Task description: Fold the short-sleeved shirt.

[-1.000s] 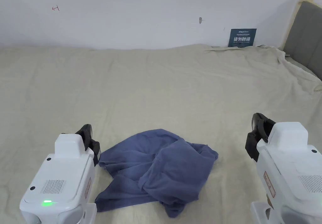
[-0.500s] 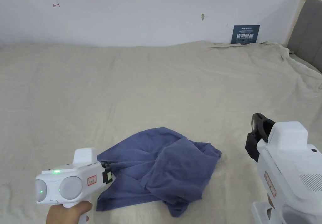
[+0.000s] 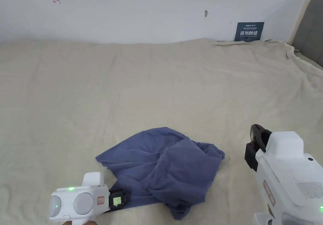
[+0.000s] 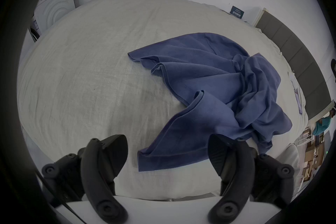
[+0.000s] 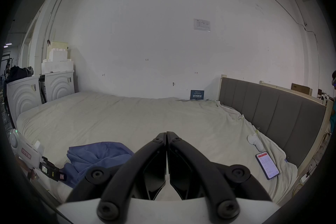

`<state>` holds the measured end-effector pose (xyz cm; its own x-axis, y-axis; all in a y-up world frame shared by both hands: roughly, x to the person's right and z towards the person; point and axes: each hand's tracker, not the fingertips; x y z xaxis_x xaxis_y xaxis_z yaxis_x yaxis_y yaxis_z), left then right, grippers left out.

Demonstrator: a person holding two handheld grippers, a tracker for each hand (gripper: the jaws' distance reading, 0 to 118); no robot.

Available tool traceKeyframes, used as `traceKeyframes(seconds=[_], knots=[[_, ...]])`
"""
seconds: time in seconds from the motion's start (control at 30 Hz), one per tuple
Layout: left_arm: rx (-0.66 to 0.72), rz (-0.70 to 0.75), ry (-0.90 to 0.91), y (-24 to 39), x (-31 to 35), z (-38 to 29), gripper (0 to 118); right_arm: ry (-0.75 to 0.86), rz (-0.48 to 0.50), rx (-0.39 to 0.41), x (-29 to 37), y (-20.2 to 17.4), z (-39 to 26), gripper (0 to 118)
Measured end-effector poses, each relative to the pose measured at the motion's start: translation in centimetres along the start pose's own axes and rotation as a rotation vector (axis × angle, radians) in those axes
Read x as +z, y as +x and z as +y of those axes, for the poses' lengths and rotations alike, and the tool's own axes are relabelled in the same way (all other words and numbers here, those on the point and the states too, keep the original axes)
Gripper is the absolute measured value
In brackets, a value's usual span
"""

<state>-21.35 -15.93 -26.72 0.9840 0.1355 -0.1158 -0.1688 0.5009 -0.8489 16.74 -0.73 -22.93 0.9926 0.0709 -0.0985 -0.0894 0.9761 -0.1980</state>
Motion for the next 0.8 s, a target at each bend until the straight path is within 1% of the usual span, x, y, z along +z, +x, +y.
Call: traceKeyframes(seconds=[0.03,0.07,0.1,0.13,0.17,0.3,0.4,0.47,0.5,0.57,0.6,0.63,0.7,0.77,0.8], knots=[[-0.006,-0.001,-0.002,0.1,0.0,0.0,68,-0.006,0.002,0.001,-0.1,-0.1,-0.1,0],[-0.011,-0.005,-0.007,0.2,-0.2,0.0,43,-0.011,0.004,0.001,-0.3,-0.1,-0.1,0],[-0.014,0.001,-0.018,0.5,-0.4,0.0,24,-0.018,0.005,0.0,-0.5,-0.2,-0.2,0],[-0.015,0.001,-0.013,0.7,-0.3,-0.1,12,-0.031,0.008,-0.001,-0.7,-0.2,-0.2,0],[-0.022,-0.024,-0.006,0.9,-0.1,-0.1,6,-0.044,0.009,-0.005,-1.1,-0.1,-0.3,0],[-0.07,-0.018,0.01,1.4,0.5,0.0,2,-0.156,0.01,-0.008,-4.3,0.5,-1.2,0],[-0.017,-0.064,0.058,0.7,1.9,0.6,1,-0.285,0.058,-0.019,-7.9,0.7,-1.8,0],[0.019,-0.103,0.106,0.1,2.9,0.9,1,-0.362,0.08,-0.036,-10.4,0.8,-2.4,4],[0.035,-0.121,0.118,-0.3,3.4,1.1,1,-0.414,0.089,-0.031,-12.3,1.3,-3.3,13],[0.059,-0.144,0.123,-0.8,4.0,1.5,1,-0.473,0.109,-0.057,-14.7,1.5,-4.2,57],[0.069,-0.151,0.125,-1.0,4.2,1.6,1,-0.527,0.122,-0.081,-16.1,1.5,-4.6,77],[0.075,-0.155,0.127,-1.2,4.4,1.7,1,-0.564,0.121,-0.117,-17.3,1.5,-5.2,93],[0.078,-0.161,0.128,-1.3,4.6,1.9,1,-0.627,0.124,-0.174,-19.5,1.5,-6.1,95],[0.077,-0.165,0.129,-1.4,4.7,2.0,1,-0.673,0.132,-0.21,-21.4,1.5,-6.9,95],[0.075,-0.165,0.128,-1.4,4.7,2.0,1,-0.702,0.121,-0.224,-22.3,1.4,-7.3,95]])
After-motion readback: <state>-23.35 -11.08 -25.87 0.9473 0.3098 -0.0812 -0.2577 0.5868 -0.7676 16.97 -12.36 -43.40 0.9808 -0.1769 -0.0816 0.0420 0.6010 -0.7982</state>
